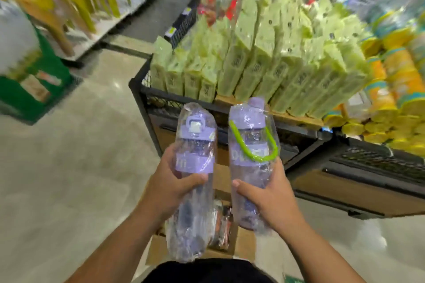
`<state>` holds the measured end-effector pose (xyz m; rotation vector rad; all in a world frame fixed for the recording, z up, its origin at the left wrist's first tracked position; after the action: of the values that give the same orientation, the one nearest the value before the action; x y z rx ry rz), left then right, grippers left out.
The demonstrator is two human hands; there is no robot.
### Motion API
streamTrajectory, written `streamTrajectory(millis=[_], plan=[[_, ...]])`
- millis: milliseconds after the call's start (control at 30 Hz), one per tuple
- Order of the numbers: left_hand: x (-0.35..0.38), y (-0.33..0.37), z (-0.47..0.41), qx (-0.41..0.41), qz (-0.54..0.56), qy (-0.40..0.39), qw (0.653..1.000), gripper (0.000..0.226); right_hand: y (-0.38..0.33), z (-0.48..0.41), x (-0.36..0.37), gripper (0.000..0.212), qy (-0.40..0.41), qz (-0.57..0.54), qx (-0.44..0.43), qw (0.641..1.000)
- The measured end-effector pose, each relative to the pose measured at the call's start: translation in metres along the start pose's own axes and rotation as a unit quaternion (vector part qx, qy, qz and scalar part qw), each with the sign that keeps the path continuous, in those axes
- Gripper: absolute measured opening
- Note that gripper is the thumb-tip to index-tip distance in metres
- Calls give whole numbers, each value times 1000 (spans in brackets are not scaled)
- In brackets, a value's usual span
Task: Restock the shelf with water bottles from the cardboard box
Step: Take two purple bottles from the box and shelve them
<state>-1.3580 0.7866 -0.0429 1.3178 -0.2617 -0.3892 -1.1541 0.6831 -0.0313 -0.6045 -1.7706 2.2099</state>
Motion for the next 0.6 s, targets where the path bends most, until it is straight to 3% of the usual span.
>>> streamTrajectory(millis=[133, 367, 600], plan=[[-20, 38, -11, 47, 8, 9, 999, 94, -32, -5, 13, 77, 28, -23, -35, 999], [-15, 61, -22, 63, 12, 69, 996, 86, -62, -16, 0, 79, 2, -26, -70, 997], [26, 82, 14, 75, 55, 180, 979, 74, -90, -52, -36, 74, -124, -12, -117, 985]])
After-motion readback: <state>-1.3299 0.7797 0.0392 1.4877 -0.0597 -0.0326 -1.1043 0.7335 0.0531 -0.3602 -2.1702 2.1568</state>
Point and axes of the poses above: each hand's wrist, its own z-axis away from the middle knuckle, its own x-axis out of the palm, y = z × x, the point moved 3 cm from there along -z, towards the middle knuckle, and after that the axes turned 5 degrees about -z, right-handed, at the moved point
